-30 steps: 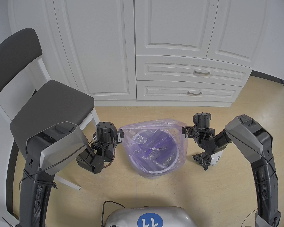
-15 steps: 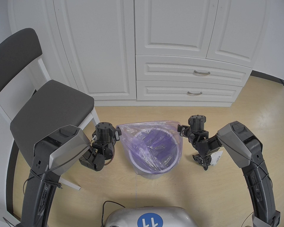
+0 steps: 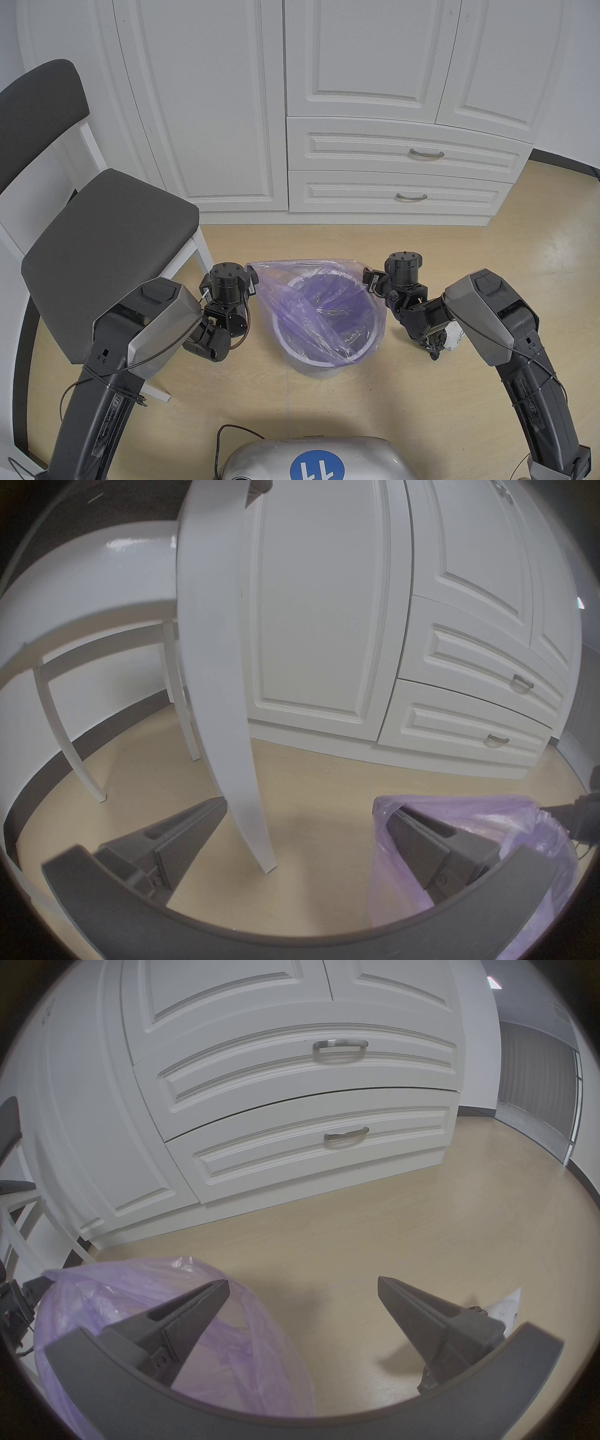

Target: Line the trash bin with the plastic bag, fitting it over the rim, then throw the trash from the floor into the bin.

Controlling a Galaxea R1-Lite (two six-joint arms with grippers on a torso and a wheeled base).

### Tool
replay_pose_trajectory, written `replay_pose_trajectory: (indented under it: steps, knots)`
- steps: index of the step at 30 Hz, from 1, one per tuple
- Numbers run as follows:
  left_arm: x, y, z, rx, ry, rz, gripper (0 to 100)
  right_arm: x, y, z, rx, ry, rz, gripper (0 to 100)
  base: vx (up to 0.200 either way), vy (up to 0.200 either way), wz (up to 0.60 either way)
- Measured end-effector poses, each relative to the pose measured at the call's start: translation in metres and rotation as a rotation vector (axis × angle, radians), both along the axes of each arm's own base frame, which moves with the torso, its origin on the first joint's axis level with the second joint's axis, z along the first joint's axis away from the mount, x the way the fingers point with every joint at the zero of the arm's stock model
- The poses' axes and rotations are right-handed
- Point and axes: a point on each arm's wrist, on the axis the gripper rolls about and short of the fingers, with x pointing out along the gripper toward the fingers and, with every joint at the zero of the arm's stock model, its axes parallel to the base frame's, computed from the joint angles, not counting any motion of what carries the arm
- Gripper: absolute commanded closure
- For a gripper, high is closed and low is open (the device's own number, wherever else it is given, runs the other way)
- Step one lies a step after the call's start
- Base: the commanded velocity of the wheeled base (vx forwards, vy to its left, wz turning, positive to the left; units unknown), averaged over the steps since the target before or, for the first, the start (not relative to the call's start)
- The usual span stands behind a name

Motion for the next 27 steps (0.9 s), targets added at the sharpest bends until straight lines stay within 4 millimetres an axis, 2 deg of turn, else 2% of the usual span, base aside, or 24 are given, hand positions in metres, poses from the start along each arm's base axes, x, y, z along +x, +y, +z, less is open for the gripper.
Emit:
replay_pose_trajectory:
  steps: [10,17,22,27]
  knots:
    - [0.002,0.005,-0.025,0.033,0.087,0.008,0,0.001,0.001,-0.009,-0.002,0.009,0.000,0,0.000,0.000,0.00]
    - [-0.008,0.015,-0.043,0.075,0.199,0.021,0,0.002,-0.003,-0.013,-0.009,0.027,-0.007,0,0.000,0.000,0.00]
    - [-0.019,0.017,-0.046,0.098,0.247,0.015,0,0.003,-0.005,-0.013,-0.011,0.034,-0.011,0,0.000,0.000,0.00]
    - [-0.036,0.016,-0.038,0.116,0.292,-0.015,0,0.003,-0.008,-0.009,-0.014,0.040,-0.015,0,0.000,0.000,0.00]
